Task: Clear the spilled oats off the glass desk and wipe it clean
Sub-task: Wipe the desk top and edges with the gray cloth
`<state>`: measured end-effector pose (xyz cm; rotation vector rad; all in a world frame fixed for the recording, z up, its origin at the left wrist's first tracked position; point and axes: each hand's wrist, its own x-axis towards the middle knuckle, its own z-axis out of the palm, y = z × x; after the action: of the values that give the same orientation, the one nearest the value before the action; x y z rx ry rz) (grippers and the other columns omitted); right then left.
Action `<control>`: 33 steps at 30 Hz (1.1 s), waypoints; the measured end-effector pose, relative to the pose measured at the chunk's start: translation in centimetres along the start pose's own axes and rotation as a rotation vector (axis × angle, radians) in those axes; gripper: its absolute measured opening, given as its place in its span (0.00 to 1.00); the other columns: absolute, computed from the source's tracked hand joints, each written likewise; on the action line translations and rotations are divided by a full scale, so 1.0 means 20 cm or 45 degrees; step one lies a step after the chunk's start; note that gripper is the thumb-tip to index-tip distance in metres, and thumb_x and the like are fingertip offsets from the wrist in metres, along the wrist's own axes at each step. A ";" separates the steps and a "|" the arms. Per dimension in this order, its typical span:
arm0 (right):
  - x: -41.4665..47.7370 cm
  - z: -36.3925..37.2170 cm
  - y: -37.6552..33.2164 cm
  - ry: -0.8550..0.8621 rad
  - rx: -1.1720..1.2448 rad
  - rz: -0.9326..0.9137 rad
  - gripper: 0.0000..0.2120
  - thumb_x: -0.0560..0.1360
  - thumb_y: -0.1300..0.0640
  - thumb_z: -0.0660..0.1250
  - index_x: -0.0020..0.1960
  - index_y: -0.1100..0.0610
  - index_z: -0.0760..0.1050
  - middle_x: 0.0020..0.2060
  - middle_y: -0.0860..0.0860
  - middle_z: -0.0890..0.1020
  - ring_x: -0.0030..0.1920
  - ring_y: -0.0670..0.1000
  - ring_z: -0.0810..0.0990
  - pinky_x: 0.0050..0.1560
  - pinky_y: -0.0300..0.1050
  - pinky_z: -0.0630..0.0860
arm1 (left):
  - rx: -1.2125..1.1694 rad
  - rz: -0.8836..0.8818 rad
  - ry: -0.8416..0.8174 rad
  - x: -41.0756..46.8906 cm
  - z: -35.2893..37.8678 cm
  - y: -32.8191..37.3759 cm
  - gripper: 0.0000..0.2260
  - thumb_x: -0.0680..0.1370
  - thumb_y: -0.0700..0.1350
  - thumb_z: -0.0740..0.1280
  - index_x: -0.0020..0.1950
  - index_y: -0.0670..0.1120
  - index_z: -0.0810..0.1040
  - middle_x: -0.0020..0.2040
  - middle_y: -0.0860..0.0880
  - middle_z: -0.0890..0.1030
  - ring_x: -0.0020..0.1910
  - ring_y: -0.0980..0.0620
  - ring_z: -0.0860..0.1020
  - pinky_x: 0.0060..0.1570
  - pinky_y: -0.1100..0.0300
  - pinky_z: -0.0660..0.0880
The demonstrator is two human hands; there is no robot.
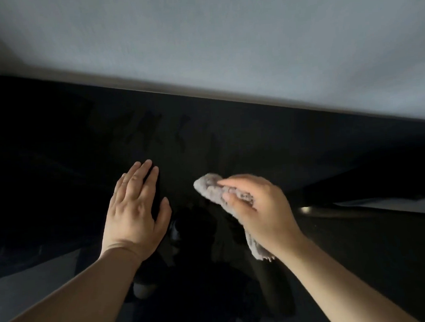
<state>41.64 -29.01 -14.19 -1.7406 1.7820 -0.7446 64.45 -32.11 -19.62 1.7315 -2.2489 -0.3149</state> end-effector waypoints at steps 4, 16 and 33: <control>0.30 -0.10 0.12 0.429 -0.233 0.077 0.14 0.78 0.51 0.64 0.61 0.51 0.78 0.56 0.45 0.81 0.56 0.50 0.78 0.54 0.45 0.73 | 0.001 -0.002 0.012 0.00 0.00 0.00 0.27 0.77 0.52 0.55 0.72 0.40 0.68 0.74 0.44 0.66 0.76 0.47 0.59 0.76 0.54 0.52; -0.30 0.09 -0.04 0.073 -0.132 0.081 0.12 0.75 0.52 0.67 0.57 0.45 0.79 0.52 0.37 0.80 0.51 0.42 0.76 0.53 0.33 0.71 | 0.016 -0.011 0.027 -0.01 0.00 -0.01 0.27 0.77 0.54 0.54 0.72 0.40 0.68 0.74 0.45 0.65 0.76 0.48 0.59 0.76 0.53 0.52; -0.52 0.21 -0.09 0.137 -0.245 0.069 0.13 0.74 0.53 0.67 0.57 0.46 0.80 0.54 0.38 0.80 0.49 0.44 0.75 0.51 0.39 0.75 | -0.004 -0.001 0.050 -0.01 0.00 0.00 0.28 0.76 0.54 0.56 0.72 0.41 0.68 0.74 0.45 0.65 0.76 0.47 0.58 0.75 0.53 0.52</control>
<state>46.09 -18.82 -15.86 -1.7951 2.0235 -0.6742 64.50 -31.85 -19.70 1.7224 -2.2189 -0.2817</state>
